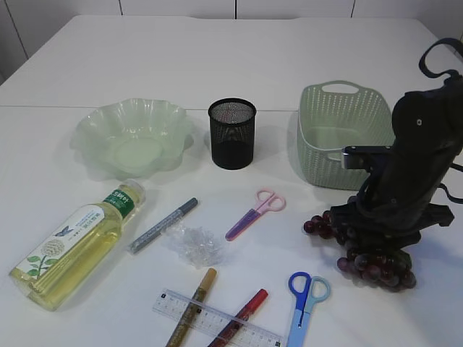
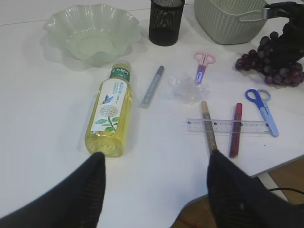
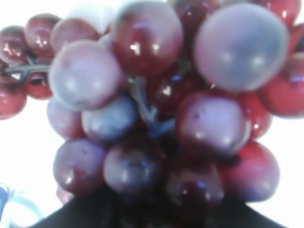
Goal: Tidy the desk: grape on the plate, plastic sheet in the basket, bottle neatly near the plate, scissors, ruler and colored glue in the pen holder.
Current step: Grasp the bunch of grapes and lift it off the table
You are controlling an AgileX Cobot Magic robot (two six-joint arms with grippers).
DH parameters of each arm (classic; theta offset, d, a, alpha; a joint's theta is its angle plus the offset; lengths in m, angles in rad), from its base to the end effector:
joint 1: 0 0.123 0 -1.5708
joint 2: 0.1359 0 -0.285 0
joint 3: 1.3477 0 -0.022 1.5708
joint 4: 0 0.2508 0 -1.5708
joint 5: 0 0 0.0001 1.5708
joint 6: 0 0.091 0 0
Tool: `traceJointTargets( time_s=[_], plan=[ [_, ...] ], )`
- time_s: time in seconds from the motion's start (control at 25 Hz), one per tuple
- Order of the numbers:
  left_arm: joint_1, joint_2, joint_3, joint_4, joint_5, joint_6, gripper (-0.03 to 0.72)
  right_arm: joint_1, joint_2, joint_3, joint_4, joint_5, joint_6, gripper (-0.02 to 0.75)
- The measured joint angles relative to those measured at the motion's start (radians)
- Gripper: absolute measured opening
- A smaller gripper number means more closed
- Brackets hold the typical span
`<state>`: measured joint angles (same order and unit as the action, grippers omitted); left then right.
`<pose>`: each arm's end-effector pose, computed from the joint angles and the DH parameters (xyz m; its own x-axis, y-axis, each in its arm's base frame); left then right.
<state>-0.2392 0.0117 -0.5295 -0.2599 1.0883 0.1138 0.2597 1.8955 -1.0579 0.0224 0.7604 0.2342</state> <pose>-0.0138 -0.0180 0.2855 -0.4431 0.0991 -0.8910 0.4240 0.8988 -0.1109 0.3190 0.0862 0.1325 -0.9985 -0.0089 -0.0544 -0.0105 0.9995 0.0298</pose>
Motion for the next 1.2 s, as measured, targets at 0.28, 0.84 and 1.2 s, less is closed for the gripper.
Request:
traceJointTargets(
  time_s=[0.28, 0.84, 1.2],
  plan=[
    [0.0, 0.0, 0.0, 0.0, 0.0, 0.0, 0.477, 0.0, 0.0, -0.006, 0.0, 0.035, 0.0, 0.204],
    [0.0, 0.0, 0.0, 0.0, 0.0, 0.0, 0.457, 0.0, -0.14, 0.005, 0.002, 0.066, -0.036, 0.19],
    [0.0, 0.0, 0.0, 0.0, 0.0, 0.0, 0.453, 0.0, -0.231, 0.009, 0.019, 0.076, -0.088, 0.186]
  ],
)
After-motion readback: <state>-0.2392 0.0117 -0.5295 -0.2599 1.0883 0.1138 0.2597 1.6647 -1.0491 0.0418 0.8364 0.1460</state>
